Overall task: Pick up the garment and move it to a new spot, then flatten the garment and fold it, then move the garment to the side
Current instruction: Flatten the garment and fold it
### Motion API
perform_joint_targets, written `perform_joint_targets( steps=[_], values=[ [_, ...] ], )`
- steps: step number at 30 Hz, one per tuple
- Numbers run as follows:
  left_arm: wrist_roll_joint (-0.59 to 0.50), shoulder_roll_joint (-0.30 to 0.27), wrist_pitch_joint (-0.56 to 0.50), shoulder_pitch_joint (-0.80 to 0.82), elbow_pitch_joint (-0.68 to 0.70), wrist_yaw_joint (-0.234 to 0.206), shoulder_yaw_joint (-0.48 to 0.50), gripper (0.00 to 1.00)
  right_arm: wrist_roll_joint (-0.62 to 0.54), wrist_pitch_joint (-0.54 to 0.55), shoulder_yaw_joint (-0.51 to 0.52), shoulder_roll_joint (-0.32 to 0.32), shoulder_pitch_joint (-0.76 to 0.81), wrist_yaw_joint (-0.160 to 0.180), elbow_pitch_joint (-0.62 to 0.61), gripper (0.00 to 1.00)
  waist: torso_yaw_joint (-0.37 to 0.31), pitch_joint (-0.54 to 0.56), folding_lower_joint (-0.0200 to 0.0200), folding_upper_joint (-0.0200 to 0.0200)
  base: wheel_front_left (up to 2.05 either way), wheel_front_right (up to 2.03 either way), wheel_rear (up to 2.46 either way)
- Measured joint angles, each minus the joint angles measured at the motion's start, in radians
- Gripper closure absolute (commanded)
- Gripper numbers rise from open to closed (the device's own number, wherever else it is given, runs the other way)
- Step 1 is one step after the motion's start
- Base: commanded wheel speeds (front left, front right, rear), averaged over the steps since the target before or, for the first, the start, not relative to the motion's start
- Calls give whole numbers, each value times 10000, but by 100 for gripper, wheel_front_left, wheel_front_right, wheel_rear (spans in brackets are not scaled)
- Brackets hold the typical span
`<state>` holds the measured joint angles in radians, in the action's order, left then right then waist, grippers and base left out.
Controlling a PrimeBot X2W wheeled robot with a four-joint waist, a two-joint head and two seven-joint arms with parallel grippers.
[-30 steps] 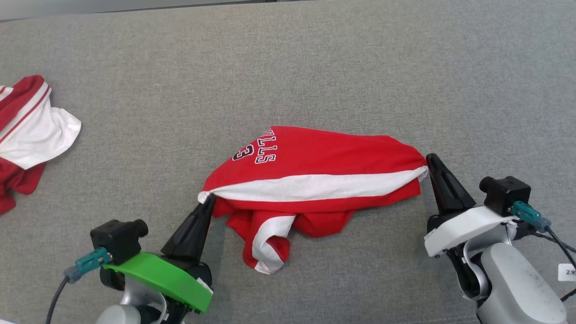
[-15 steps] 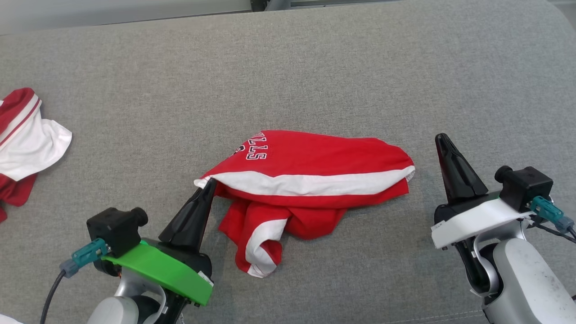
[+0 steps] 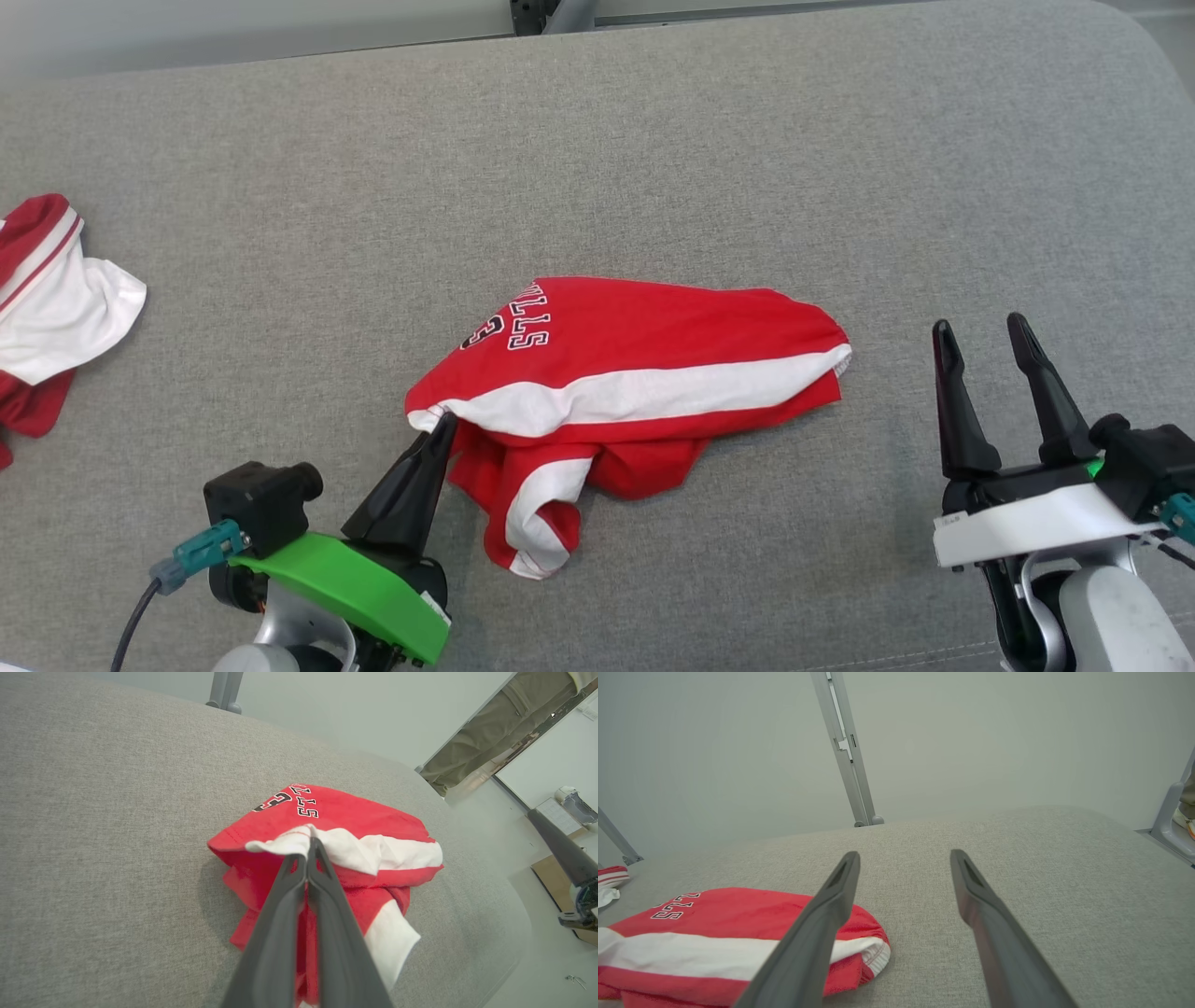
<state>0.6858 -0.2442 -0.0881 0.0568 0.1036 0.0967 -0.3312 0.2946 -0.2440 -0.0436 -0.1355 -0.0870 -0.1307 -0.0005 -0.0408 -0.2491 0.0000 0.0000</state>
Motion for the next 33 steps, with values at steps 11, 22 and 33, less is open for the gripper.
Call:
perform_joint_targets(
  steps=[11,22,33],
  values=[
    [67,-42,-75,-120,-234,-46,-63,100,-182,242,196,288,809,0,-481,0,-51,142,0,0,0,0,0],
    [69,-73,-121,-89,-221,-59,-207,100,-174,713,-23,-63,375,0,-238,0,7,43,0,0,0,0,0],
    [54,6,-15,284,-366,10,-458,100,667,1386,-1375,-836,-1021,0,2082,0,411,-433,0,0,0,0,0]
  ],
)
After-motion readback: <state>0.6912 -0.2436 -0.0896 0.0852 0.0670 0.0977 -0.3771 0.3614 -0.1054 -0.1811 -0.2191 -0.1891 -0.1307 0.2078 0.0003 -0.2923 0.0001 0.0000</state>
